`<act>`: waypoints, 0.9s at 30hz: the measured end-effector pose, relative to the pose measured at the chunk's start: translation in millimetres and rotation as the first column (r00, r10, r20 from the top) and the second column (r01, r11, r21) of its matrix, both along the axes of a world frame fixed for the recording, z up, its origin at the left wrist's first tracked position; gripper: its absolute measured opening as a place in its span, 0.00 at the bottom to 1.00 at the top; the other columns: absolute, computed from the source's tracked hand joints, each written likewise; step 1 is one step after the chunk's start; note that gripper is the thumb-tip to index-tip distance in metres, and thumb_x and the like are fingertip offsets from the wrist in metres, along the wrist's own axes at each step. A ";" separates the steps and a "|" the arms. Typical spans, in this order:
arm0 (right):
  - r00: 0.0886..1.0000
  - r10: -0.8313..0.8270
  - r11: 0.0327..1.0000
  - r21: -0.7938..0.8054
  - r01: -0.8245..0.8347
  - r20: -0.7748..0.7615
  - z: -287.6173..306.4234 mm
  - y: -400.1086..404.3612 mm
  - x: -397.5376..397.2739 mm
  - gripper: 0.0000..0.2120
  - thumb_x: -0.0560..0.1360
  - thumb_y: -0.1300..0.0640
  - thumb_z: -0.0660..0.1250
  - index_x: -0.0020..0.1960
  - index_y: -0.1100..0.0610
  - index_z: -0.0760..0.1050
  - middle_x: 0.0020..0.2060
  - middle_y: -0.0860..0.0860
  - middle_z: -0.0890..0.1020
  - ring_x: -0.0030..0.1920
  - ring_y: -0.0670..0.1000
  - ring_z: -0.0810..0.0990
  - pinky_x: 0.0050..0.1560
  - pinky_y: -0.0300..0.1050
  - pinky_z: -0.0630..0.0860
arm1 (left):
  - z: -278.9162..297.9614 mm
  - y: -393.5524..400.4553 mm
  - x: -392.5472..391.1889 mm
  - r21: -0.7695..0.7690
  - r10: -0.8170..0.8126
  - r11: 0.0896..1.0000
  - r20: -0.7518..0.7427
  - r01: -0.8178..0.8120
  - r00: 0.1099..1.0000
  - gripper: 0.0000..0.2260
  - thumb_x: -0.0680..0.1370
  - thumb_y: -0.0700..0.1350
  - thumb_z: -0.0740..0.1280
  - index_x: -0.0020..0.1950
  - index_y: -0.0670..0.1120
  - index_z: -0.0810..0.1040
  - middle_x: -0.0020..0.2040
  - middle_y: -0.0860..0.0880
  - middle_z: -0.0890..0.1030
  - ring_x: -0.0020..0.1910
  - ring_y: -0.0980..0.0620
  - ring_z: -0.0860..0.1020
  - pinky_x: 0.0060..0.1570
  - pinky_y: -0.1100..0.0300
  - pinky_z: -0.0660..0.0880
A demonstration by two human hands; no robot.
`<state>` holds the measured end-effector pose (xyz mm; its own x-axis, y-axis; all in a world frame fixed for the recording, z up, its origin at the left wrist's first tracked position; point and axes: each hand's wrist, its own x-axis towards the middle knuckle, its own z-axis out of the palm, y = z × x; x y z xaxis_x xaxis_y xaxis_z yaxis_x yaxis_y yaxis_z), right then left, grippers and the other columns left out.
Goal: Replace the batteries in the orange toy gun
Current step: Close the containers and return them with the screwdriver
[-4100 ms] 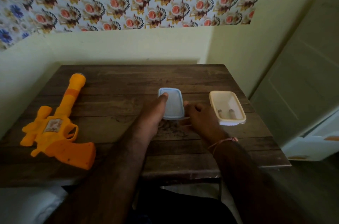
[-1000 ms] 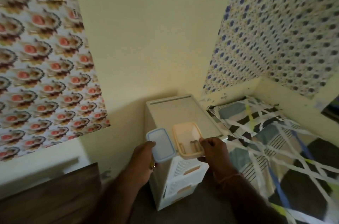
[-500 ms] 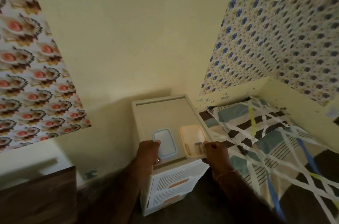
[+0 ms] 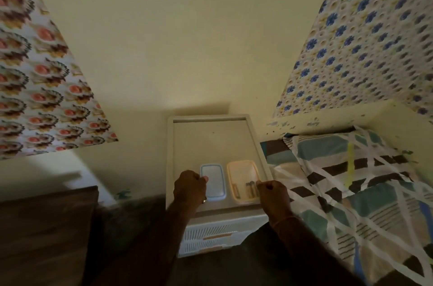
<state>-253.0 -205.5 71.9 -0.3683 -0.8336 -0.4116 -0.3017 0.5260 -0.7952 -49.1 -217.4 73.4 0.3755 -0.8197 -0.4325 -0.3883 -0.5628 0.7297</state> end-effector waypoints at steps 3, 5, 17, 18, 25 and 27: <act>0.998 0.062 0.998 0.025 -0.062 -0.006 -8.8 -2.4 -12.2 0.05 0.76 0.53 0.67 0.48 0.54 0.75 0.42 0.49 0.78 0.44 0.49 0.77 0.46 0.44 0.74 | -2.6 3.3 -10.1 0.040 0.037 0.998 0.102 -0.042 0.994 0.12 0.77 0.51 0.70 0.46 0.42 0.80 0.39 0.46 0.81 0.35 0.51 0.78 0.28 0.62 0.67; 0.995 0.094 0.995 0.026 -0.095 0.019 -15.1 -4.0 -17.5 0.04 0.76 0.53 0.67 0.46 0.53 0.76 0.43 0.49 0.79 0.44 0.49 0.77 0.47 0.45 0.75 | -4.4 3.7 -13.1 0.049 0.056 0.997 0.139 -0.063 0.989 0.12 0.77 0.51 0.70 0.46 0.42 0.81 0.40 0.46 0.81 0.38 0.50 0.79 0.31 0.62 0.67; 0.979 0.182 0.983 0.003 -0.183 0.095 -18.1 -14.5 -28.0 0.06 0.75 0.49 0.67 0.44 0.50 0.74 0.45 0.51 0.80 0.48 0.51 0.79 0.53 0.51 0.79 | -6.7 5.6 -10.7 -0.033 0.099 0.995 0.233 -0.093 0.967 0.09 0.80 0.45 0.63 0.50 0.44 0.82 0.56 0.43 0.82 0.57 0.42 0.78 0.54 0.56 0.72; 0.980 0.185 0.983 0.003 -0.186 0.076 -18.5 -16.7 -30.3 0.07 0.76 0.48 0.67 0.44 0.51 0.74 0.45 0.50 0.80 0.48 0.51 0.79 0.52 0.49 0.78 | -7.4 6.8 -5.5 -0.030 0.083 0.997 0.270 -0.078 0.959 0.10 0.81 0.44 0.61 0.53 0.44 0.82 0.59 0.44 0.81 0.58 0.43 0.78 0.56 0.57 0.71; 0.979 0.196 0.980 0.008 -0.197 0.060 -16.3 -25.4 -35.7 0.09 0.77 0.48 0.64 0.45 0.53 0.74 0.44 0.50 0.80 0.44 0.50 0.79 0.46 0.47 0.79 | -11.5 1.5 9.5 0.022 -0.111 0.994 0.323 0.110 0.940 0.14 0.80 0.38 0.60 0.60 0.47 0.79 0.64 0.44 0.77 0.61 0.45 0.76 0.56 0.59 0.71; 0.977 0.210 0.978 0.007 -0.211 0.047 -14.9 -24.7 -35.0 0.09 0.78 0.48 0.64 0.46 0.54 0.74 0.42 0.49 0.79 0.41 0.46 0.77 0.38 0.39 0.74 | -12.7 -3.0 7.4 0.045 -0.186 0.982 0.343 0.181 0.921 0.12 0.80 0.39 0.61 0.61 0.48 0.76 0.63 0.43 0.75 0.60 0.44 0.75 0.56 0.58 0.71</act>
<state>-288.0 -230.2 57.0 -0.1659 -0.8853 -0.4345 -0.3703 0.4643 -0.8046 -41.7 -220.4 60.7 0.3465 -0.8841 -0.3137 -0.7118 -0.4655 0.5259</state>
